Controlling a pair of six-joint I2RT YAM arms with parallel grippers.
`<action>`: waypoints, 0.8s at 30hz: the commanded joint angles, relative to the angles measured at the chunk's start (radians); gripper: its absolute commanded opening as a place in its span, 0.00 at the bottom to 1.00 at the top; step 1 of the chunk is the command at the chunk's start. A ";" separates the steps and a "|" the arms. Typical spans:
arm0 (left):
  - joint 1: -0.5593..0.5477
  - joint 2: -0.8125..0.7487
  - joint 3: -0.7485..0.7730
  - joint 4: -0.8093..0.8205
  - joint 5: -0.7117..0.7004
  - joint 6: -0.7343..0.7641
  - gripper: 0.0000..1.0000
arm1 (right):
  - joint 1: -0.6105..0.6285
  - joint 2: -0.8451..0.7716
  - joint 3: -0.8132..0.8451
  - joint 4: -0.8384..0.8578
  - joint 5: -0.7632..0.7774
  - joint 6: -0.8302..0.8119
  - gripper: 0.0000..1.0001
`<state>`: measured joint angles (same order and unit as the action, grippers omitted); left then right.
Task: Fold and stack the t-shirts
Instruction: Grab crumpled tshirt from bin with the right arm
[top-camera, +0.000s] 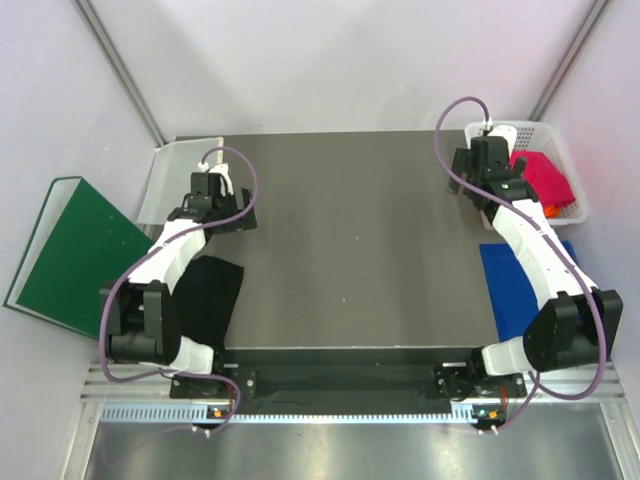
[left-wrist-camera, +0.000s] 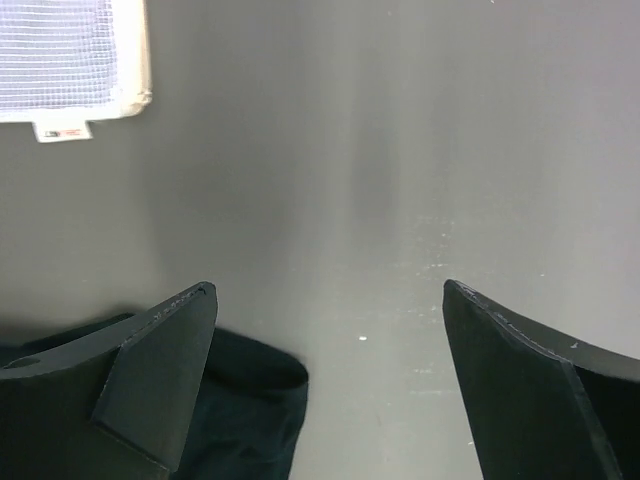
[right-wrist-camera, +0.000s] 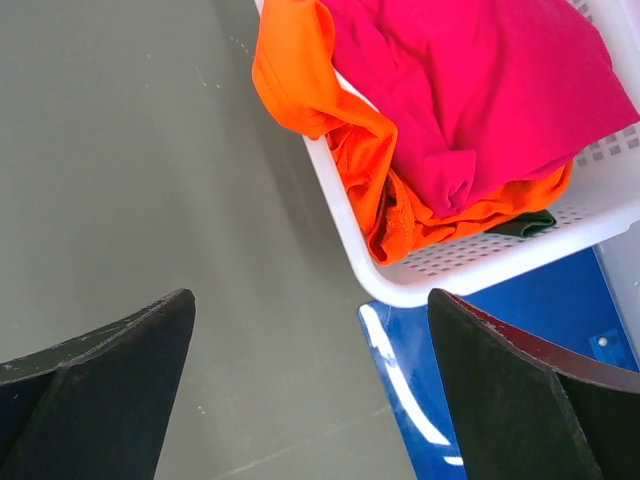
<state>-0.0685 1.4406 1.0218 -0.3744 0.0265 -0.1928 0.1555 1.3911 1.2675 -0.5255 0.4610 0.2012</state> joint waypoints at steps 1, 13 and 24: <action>-0.004 0.033 0.060 0.019 0.023 -0.040 0.99 | 0.007 0.032 0.010 0.008 0.027 -0.037 0.99; -0.008 0.342 0.382 -0.155 0.059 -0.079 0.99 | -0.105 0.181 0.213 -0.004 0.028 -0.025 1.00; -0.070 0.507 0.650 -0.190 0.138 -0.050 0.99 | -0.281 0.408 0.486 -0.130 -0.048 -0.055 0.99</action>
<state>-0.1112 1.9041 1.5696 -0.5396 0.1341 -0.2592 -0.0772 1.7489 1.6661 -0.6044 0.4461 0.1669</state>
